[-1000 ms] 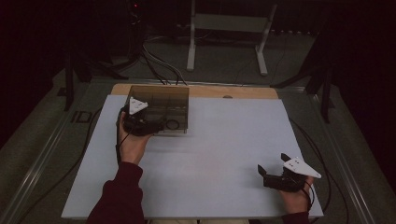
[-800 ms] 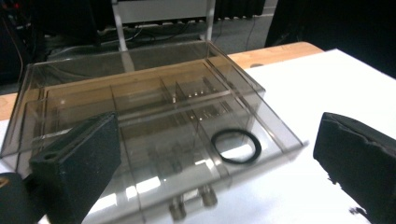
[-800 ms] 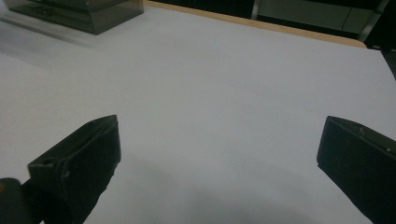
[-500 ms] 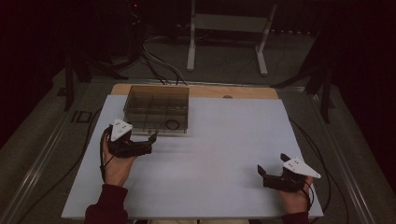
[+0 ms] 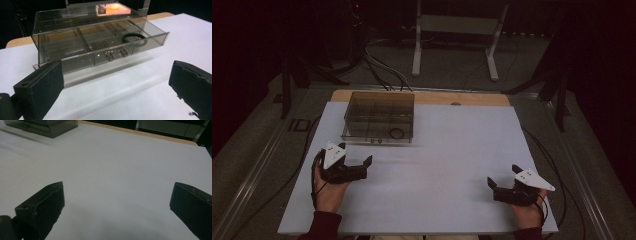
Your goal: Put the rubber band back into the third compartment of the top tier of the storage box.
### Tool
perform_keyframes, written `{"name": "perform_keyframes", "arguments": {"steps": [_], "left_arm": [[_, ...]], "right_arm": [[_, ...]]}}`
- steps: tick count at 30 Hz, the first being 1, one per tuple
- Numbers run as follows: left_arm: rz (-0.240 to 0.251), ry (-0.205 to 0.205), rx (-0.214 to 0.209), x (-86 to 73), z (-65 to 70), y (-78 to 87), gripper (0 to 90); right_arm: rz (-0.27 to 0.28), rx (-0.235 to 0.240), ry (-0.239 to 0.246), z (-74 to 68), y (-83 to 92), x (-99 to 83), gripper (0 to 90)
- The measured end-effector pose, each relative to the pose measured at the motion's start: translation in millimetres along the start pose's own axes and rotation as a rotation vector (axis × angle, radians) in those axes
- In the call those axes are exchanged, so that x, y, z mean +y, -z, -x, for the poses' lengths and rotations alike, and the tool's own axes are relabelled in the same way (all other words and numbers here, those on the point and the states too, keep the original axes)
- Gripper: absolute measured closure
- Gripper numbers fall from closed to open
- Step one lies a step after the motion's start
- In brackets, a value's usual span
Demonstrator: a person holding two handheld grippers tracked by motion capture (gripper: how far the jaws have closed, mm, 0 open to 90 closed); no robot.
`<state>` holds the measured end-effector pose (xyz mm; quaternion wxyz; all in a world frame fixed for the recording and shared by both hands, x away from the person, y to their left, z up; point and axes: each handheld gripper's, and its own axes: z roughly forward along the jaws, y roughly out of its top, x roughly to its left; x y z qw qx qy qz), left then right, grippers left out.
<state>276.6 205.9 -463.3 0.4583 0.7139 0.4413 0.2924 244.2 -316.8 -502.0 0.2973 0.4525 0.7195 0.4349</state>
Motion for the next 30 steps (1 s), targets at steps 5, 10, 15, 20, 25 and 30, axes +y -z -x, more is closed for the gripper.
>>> {"name": "perform_keyframes", "arguments": {"steps": [5,10,15,20,25,30], "left_arm": [[0.023,0.009,0.002,-5.4,-1.3,4.2,0.7],[0.025,0.004,0.003,-13.4,-2.1,7.6,0.7],[0.042,0.017,0.01,-25.7,-6.0,13.2,0.7],[0.062,0.044,0.023,-35.5,-9.7,19.7,0.7],[0.083,0.047,0.037,-42.3,-10.1,22.7,0.6],[0.086,0.043,0.049,-42.7,-8.6,23.9,0.6]], "right_arm": [[0.0,0.002,0.003,-0.6,-0.4,0.0,0.1],[0.005,0.004,0.005,-0.4,0.1,0.2,0.1],[0.009,0.005,0.003,0.1,0.4,0.4,0.1],[0.011,0.008,0.002,-1.0,-0.1,0.9,0.1],[0.013,0.011,0.003,-0.7,0.7,1.4,0.1],[0.0,0.008,0.003,-1.4,-0.8,1.1,0.1]]}}
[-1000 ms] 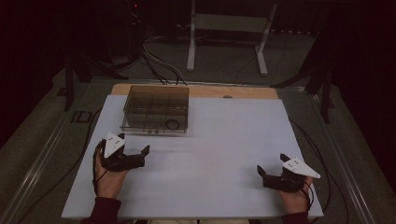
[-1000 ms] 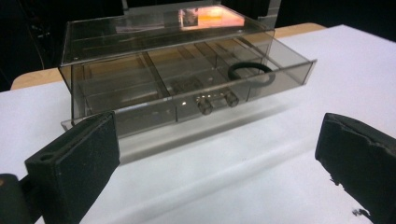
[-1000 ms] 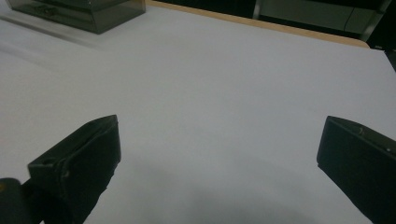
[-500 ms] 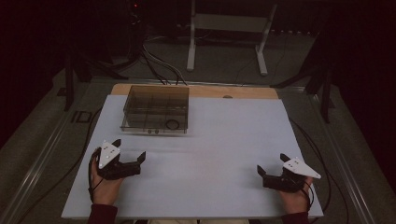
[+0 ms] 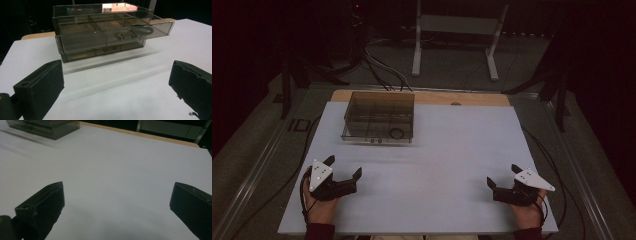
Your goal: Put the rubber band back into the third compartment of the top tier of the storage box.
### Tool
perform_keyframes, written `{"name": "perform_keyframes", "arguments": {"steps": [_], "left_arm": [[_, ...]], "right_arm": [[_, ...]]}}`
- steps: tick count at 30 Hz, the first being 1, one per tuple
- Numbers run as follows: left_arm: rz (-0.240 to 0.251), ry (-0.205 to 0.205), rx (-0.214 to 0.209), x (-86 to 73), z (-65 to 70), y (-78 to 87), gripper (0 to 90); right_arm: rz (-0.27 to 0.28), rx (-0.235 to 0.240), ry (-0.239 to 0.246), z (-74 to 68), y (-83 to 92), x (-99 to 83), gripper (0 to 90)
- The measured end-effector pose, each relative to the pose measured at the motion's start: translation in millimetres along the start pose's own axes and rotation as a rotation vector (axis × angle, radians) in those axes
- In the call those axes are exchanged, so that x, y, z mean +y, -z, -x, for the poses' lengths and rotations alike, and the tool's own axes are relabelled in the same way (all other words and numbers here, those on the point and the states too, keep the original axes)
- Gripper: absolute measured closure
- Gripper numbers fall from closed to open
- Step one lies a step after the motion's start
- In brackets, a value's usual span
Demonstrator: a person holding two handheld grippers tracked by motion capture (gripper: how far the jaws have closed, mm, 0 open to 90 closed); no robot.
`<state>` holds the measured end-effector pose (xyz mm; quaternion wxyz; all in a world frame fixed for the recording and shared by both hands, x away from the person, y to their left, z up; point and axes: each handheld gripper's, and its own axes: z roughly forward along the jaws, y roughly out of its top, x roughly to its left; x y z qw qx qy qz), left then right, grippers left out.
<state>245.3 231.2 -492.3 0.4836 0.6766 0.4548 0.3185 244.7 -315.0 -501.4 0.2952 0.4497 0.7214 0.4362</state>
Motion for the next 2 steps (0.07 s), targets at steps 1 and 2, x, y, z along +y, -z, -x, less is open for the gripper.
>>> {"name": "perform_keyframes", "arguments": {"steps": [1,2], "left_arm": [[-0.004,0.003,0.005,-0.2,-0.7,-0.3,0.7],[-0.004,0.003,0.005,-0.2,-0.7,-0.3,0.7]], "right_arm": [[-0.013,0.0,-0.005,0.0,-1.5,-0.4,0.1],[-0.038,0.002,-0.016,0.4,-3.9,-0.9,0.1]]}}
